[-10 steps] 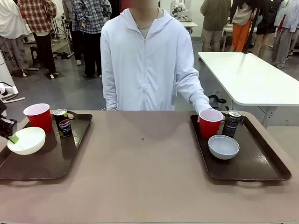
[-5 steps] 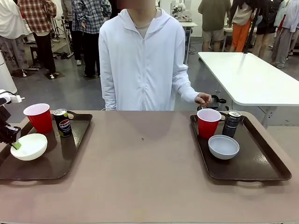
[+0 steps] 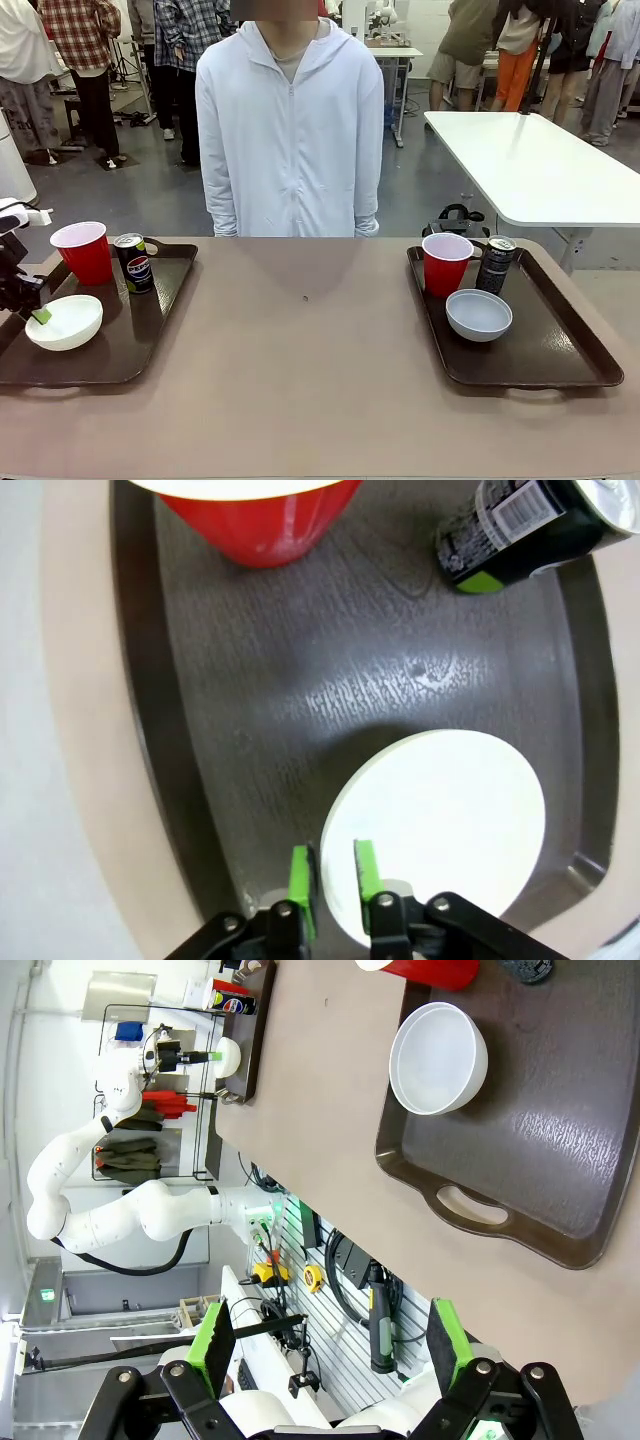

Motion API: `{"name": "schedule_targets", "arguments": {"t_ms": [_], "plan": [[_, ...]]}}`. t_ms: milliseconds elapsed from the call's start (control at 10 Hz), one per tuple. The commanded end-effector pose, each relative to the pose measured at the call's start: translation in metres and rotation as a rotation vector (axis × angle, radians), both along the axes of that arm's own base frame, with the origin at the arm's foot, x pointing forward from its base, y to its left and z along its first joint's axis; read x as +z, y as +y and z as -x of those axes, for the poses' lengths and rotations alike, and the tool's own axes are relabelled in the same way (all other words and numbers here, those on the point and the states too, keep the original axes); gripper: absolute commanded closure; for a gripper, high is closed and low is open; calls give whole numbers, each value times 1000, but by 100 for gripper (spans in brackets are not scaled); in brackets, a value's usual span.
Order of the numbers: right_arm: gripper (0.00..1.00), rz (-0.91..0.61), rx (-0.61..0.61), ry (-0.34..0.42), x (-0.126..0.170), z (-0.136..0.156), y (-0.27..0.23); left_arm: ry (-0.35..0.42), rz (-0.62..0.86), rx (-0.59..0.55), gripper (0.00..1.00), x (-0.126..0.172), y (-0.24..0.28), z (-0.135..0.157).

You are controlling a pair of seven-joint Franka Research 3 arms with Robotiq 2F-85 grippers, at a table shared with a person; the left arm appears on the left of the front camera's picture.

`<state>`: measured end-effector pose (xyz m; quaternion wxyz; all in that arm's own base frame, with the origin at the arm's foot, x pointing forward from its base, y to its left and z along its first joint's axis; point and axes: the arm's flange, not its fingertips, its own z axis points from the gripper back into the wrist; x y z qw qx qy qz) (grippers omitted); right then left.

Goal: Prepare tableware on both trays.
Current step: Pick up a Picnic Bowl from the table and place it on a Handle tray.

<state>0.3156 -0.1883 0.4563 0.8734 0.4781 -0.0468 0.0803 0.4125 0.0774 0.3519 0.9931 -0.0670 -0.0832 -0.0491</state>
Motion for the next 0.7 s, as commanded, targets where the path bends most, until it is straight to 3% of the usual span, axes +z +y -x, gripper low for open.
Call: {"name": "schedule_targets", "arguments": {"t_ms": [0,100,200,600], "plan": [[0,-24,-9,-6,1,0,2,-28,3,-32,0,3,-3,-2],[0,-24,-9,-6,1,0,2,-17,3,-48,0,9,-7,2],[0,-24,-9,-6,1,0,2,-18,-9,-50,55,18,-12,7],[0,-24,-9,-6,1,0,2,-8,33,-150,15,81,-40,35]]}}
